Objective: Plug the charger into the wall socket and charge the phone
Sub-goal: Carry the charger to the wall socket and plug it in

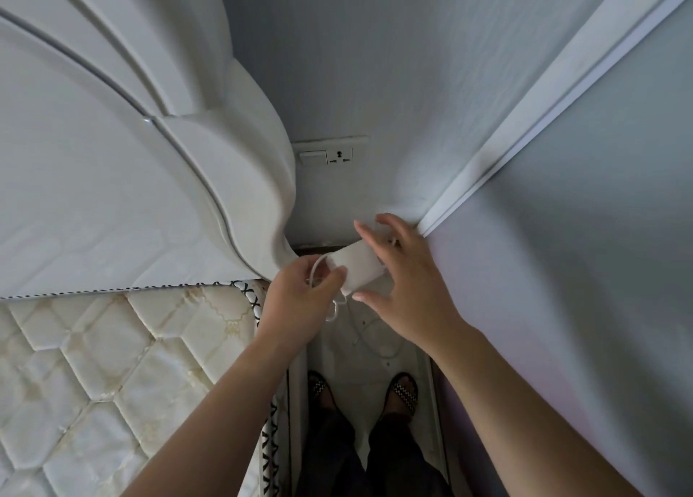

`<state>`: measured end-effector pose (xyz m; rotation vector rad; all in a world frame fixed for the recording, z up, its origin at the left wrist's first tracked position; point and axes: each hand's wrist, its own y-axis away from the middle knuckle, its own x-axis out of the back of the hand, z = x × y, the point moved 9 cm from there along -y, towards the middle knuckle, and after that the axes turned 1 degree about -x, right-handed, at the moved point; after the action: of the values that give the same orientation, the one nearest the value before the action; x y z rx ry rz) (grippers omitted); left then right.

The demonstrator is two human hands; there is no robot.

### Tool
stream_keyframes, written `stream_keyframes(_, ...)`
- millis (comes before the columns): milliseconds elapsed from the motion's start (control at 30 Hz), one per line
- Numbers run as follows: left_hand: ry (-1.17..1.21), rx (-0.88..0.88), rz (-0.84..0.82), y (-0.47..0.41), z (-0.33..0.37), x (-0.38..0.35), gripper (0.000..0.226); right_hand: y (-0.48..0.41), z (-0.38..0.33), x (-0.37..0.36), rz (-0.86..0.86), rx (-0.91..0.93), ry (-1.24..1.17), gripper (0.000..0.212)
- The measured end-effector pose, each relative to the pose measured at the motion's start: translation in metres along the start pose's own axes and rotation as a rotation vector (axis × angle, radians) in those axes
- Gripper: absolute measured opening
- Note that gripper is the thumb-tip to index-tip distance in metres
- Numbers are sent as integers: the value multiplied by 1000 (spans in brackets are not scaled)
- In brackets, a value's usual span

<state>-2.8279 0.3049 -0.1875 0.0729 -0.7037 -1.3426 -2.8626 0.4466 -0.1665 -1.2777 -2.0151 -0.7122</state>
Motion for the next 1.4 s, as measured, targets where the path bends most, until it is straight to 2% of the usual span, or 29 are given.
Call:
stream_keyframes(133, -105, -17, 30, 2, 1, 4, 13, -5, 3, -4, -37, -15, 28, 67)
stream_keyframes(300, 50, -16, 55, 4, 1, 10, 12, -8, 12, 0, 16, -11, -26, 63)
stream_keyframes(400, 182, 52, 82, 3, -10, 11, 24, -15, 24, 0, 17, -99, -139, 54)
stream_keyframes(533, 190, 106, 162, 4, -27, 18, 27, -23, 35, -4, 11, -172, -278, 40)
stream_keyframes(733, 300, 200, 221, 7, -48, 23, 33, -42, 50, -18, 12, -331, -353, 41)
stream_keyframes(833, 309, 201, 180, 0, -47, 17, 29, -57, 49, -22, 40, -330, -323, 36)
stream_keyframes(1000, 298, 181, 162, -10, -47, 15, 20, -81, 49, -35, 48, -340, -297, 40)
stream_keyframes(1233, 350, 221, 158, -17, -59, 22, 18, -108, 50, -44, 124, -375, -395, 31)
stream_keyframes(1400, 332, 207, 148, -23, -57, 25, 18, -116, 48, -47, 167, -378, -464, 42)
